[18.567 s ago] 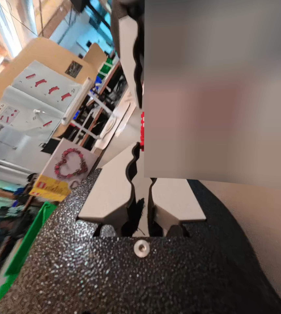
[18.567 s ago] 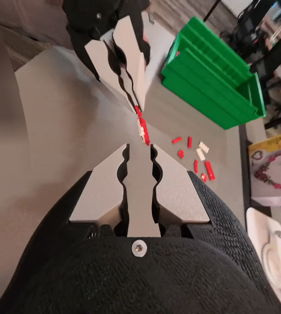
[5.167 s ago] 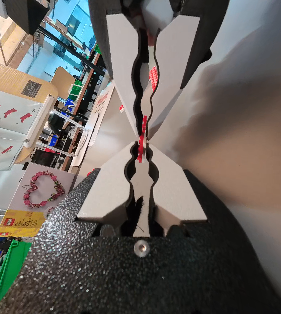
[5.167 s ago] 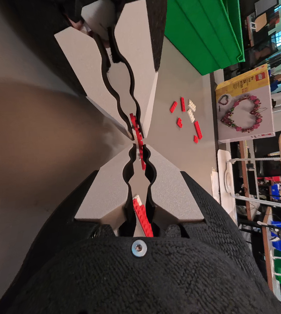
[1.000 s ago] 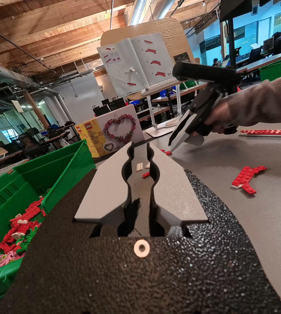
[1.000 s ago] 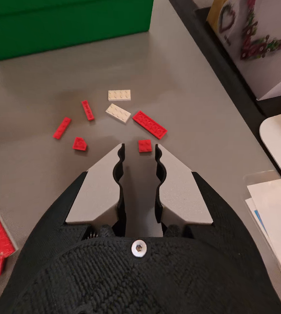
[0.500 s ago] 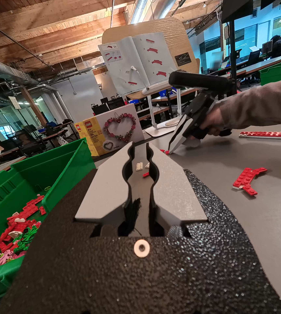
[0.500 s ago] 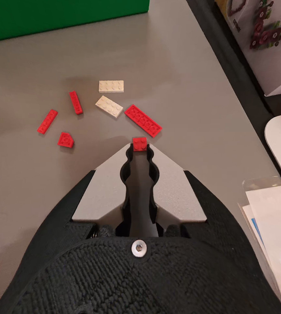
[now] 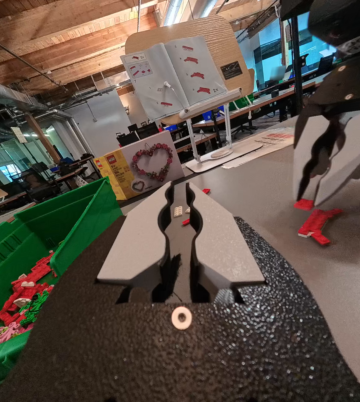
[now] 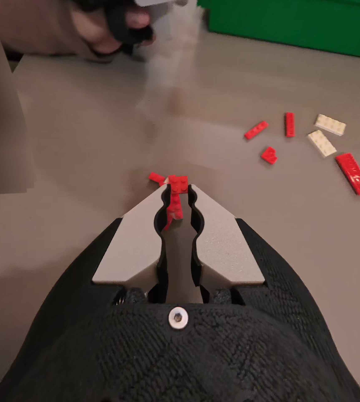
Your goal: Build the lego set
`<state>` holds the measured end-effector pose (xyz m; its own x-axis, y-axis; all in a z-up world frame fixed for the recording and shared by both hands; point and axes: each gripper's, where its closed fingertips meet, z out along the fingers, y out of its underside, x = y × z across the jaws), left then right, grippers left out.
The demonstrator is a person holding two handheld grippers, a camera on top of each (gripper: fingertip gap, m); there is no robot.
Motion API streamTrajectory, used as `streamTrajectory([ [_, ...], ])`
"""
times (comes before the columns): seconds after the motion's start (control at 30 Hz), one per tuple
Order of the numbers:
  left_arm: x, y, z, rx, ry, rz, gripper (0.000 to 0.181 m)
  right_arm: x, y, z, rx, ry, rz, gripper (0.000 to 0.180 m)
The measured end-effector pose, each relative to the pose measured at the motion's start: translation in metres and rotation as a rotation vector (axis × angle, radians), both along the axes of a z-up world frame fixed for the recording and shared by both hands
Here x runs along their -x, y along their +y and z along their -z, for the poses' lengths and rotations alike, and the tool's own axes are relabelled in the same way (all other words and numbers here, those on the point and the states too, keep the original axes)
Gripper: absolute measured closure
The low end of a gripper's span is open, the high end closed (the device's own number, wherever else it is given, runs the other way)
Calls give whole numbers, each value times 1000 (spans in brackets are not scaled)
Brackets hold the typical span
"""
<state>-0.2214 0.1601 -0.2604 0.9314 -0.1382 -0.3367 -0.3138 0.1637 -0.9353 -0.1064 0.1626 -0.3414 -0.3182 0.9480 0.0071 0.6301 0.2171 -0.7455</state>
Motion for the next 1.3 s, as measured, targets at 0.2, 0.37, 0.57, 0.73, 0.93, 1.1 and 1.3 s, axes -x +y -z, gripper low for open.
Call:
streamTrajectory([
  [0.2, -1, 0, 1, 4, 10, 1, 174, -12, -10, 15, -44, -81, -60, 166],
  [0.37, -2, 0, 2, 5, 18, 5, 175, -12, -8, 19, -32, -82, -67, 166],
  [0.57, -3, 0, 2, 7, 24, 10, 175, -10, -8, 20, -7, -91, -76, 166],
  [0.73, -4, 0, 3, 9, 28, 13, 176, -9, -9, 22, 1, -91, -74, 166],
  [0.93, -5, 0, 3, 11, 29, 17, 176, -10, -8, 23, -8, -102, -62, 155],
  [1.1, -6, 0, 3, 12, 31, 20, 177, -12, -6, 25, 0, -117, -44, 145],
  [1.3, -6, 0, 4, 13, 32, 21, 177, -12, -8, 25, -12, -97, -53, 156],
])
